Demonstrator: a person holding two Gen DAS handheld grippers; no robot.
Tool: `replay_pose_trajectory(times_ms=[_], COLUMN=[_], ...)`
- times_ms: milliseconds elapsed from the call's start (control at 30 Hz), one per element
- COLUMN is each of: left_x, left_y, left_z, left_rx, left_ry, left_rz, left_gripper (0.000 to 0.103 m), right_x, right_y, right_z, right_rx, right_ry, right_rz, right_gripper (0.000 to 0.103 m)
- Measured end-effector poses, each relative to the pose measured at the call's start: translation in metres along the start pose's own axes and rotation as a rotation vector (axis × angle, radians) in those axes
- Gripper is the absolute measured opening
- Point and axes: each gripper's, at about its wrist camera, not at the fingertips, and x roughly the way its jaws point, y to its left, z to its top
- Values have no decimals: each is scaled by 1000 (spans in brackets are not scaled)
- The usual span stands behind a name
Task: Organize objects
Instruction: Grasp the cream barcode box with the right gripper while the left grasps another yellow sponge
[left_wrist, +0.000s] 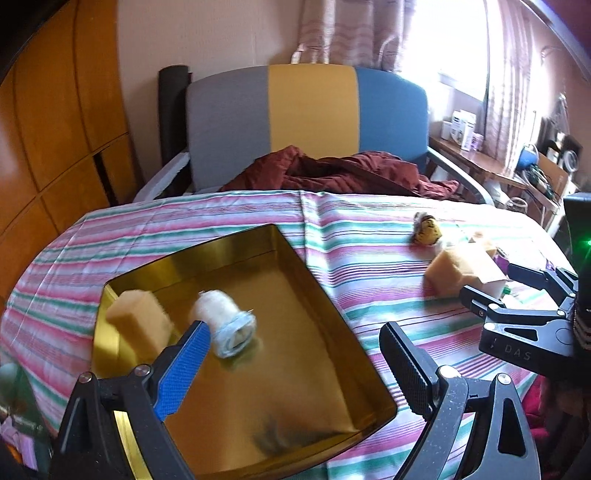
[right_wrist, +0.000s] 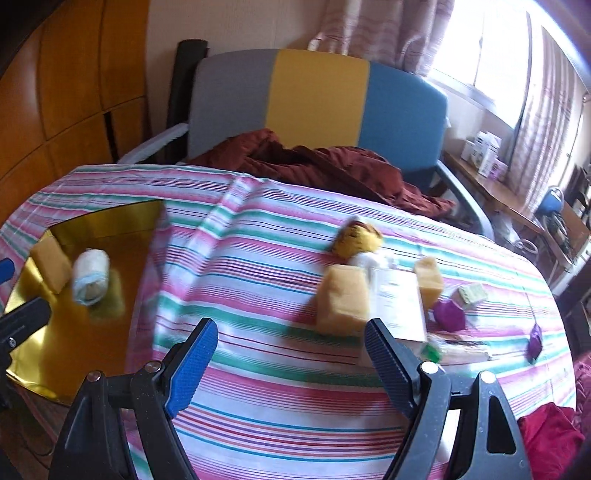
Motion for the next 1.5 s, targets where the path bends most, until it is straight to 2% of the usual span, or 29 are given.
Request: replay_pose_trajectory(times_ms=[233, 400, 500, 567, 633, 733, 867, 1067, 1167, 1200, 1233, 1333, 1367, 1433, 1500], left_x=[16, 32, 43, 52, 61, 77, 98, 136, 158, 166, 170, 182, 183, 178, 171], left_y=[-33, -65, -86, -102, -116, -132, -145, -167, -170, -169, -167, -155, -151, -142, -136], left_z=[17, 33, 41, 45, 49, 59, 71, 79, 80, 79, 77, 68, 64, 60, 60], left_rx=[52, 84, 109, 127, 140, 112, 54, 27, -19, -42, -59, -128, -148, -184, -195], left_ry=[0, 10, 17, 31, 37, 63, 105, 176, 220, 242, 261, 332, 340, 338, 327], left_rz=[-54, -117, -156, -181, -200, -235, -281, -295, -318, -329, -344, -411, -430, -477, -487], left_gripper=[93, 93, 94, 94, 96, 96, 97, 99, 98, 93, 83, 67, 64, 45, 40], right_x=[12, 20, 28, 34, 35, 33, 36, 41, 41, 41, 41, 41, 42, 42, 41], right_y=[-62, -121, -154, -177, -187, -192, -189, -188, -188, -187, -186, -183, -181, -178, -173], right_z=[-9, -16, -24, -32, -34, -33, -33, -35, -34, -34, -33, -32, -32, -30, -28], right_rx=[52, 143, 253, 383, 438, 455, 443, 433, 429, 425, 420, 402, 396, 383, 366], right_ry=[93, 135, 145, 161, 157, 141, 147, 174, 173, 174, 173, 172, 171, 166, 160], right_rz=[-9, -60, -50, -11, 9, 3, 29, 19, 11, 10, 10, 9, 15, 24, 32], right_gripper=[83, 83, 83, 83, 83, 83, 83, 83, 83, 83, 83, 83, 83, 83, 83])
